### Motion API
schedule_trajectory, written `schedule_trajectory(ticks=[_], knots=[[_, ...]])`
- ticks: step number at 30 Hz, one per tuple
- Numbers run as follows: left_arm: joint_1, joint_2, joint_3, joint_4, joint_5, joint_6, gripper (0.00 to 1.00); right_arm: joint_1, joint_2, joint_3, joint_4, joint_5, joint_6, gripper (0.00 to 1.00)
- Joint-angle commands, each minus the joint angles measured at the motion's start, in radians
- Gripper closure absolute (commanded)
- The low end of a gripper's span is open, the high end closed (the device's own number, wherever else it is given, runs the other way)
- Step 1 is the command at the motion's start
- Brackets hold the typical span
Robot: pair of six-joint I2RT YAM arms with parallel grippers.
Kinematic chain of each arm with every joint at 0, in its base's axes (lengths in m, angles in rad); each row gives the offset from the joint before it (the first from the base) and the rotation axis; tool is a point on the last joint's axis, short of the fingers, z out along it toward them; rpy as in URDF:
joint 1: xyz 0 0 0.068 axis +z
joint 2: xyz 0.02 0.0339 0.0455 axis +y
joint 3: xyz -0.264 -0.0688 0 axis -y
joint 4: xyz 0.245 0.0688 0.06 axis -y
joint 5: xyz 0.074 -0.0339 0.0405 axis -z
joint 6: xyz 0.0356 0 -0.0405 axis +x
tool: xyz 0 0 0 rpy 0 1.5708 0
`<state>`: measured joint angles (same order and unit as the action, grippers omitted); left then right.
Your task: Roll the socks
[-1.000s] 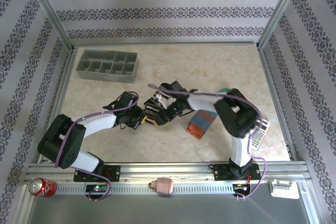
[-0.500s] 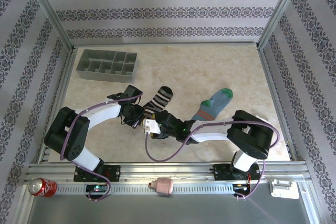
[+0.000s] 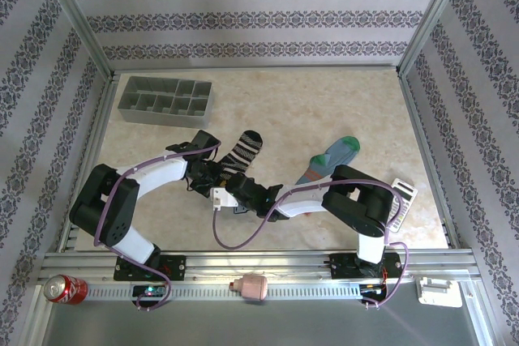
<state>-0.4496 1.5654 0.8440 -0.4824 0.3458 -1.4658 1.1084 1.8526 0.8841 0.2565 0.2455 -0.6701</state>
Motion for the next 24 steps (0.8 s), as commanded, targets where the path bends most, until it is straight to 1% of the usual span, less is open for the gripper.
schedule_trajectory(ticks=[1, 2, 4, 6, 8, 10, 13, 16, 18, 21, 24], knots=[[-0.003, -0.040, -0.015, -0.092, 0.013, -0.011, 0.97, -0.035, 0.017, 0.003, -0.096, -0.024, 0.060, 1.00], [0.001, -0.054, -0.018, -0.087, 0.012, -0.014, 0.89, -0.042, 0.009, 0.001, -0.113, -0.056, 0.074, 1.00], [0.013, -0.111, -0.028, -0.077, -0.010, -0.025, 0.67, -0.068, -0.009, 0.004, -0.163, -0.160, 0.119, 1.00], [0.030, -0.170, -0.045, -0.062, -0.036, -0.036, 0.53, -0.098, -0.016, 0.008, -0.201, -0.252, 0.166, 1.00], [0.054, -0.221, -0.070, -0.041, -0.049, -0.050, 0.44, -0.126, -0.020, 0.009, -0.228, -0.341, 0.207, 1.00], [0.086, -0.269, -0.099, -0.023, -0.056, -0.053, 0.41, -0.157, -0.015, 0.016, -0.258, -0.442, 0.251, 1.00], [0.134, -0.311, -0.138, -0.021, -0.027, -0.048, 0.41, -0.205, 0.003, 0.035, -0.312, -0.582, 0.299, 1.00], [0.147, -0.359, -0.168, 0.012, -0.023, -0.029, 0.43, -0.251, 0.030, 0.055, -0.350, -0.708, 0.343, 1.00], [0.145, -0.369, -0.193, 0.085, 0.008, -0.020, 0.47, -0.274, 0.045, 0.067, -0.366, -0.776, 0.369, 1.00], [0.130, -0.356, -0.233, 0.247, 0.069, -0.003, 0.51, -0.313, 0.080, 0.101, -0.397, -0.880, 0.419, 1.00], [0.098, -0.335, -0.262, 0.374, 0.085, 0.024, 0.52, -0.352, 0.121, 0.128, -0.411, -0.963, 0.468, 1.00]])
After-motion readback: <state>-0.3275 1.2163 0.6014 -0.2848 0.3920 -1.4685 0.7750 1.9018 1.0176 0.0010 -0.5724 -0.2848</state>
